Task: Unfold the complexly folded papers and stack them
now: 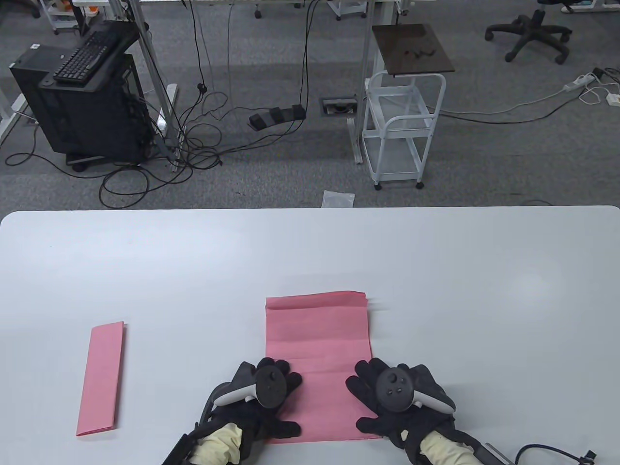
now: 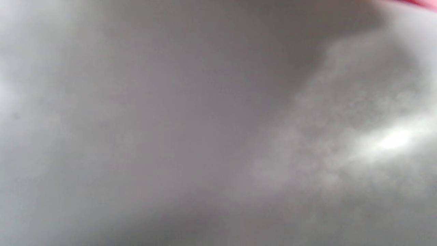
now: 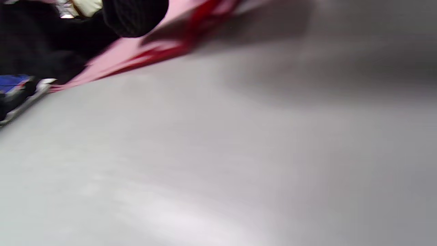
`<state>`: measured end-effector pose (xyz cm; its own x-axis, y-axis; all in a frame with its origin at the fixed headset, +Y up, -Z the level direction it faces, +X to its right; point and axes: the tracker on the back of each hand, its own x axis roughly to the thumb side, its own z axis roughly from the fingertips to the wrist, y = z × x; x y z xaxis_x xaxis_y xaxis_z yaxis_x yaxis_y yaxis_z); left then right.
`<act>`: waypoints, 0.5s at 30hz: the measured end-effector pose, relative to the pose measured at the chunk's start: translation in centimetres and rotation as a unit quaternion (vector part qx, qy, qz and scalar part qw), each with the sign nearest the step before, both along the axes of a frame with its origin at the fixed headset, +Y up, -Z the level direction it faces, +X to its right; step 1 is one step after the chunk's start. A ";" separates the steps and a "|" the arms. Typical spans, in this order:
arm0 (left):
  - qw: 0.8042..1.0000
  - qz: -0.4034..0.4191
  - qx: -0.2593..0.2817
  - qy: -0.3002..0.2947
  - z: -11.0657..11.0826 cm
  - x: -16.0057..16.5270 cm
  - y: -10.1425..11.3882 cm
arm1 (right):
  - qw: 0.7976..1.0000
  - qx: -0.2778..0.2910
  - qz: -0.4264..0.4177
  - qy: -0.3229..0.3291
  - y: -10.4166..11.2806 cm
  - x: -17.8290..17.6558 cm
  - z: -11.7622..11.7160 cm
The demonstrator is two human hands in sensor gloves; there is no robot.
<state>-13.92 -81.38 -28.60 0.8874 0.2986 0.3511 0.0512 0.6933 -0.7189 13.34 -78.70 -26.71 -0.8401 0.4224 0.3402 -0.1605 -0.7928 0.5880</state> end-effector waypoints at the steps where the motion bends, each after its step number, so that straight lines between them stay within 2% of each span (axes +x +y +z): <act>1: 1.000 0.000 0.000 0.000 0.0 0.0 0.0 | 1.000 -0.006 -0.003 0.013 0.0 -0.8 0.0; 4: 1.000 0.000 0.000 -0.002 0.0 0.0 0.0 | 0.998 -0.027 0.015 0.046 -0.5 -3.4 -0.7; 7: 1.000 -0.001 0.000 -0.003 0.0 0.0 0.0 | 0.998 -0.042 0.038 0.042 -1.2 -4.0 -2.9; 8: 1.000 0.000 0.000 -0.003 0.0 0.1 0.0 | 0.998 -0.056 0.029 0.024 -1.3 -3.5 -4.0; 11: 1.000 0.001 0.001 -0.004 0.0 0.1 0.0 | 0.997 -0.050 0.021 -0.054 -1.4 -1.4 -7.1; 15: 1.000 0.001 0.001 -0.005 0.0 0.1 0.0 | 0.986 -0.063 0.004 -0.154 -1.5 1.7 -9.4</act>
<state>-13.84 -81.37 -28.56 0.8830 0.3002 0.3609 0.0564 0.6954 -0.7164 15.02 -80.17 -36.14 -0.8985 0.4388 0.0142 -0.3410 -0.7179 0.6069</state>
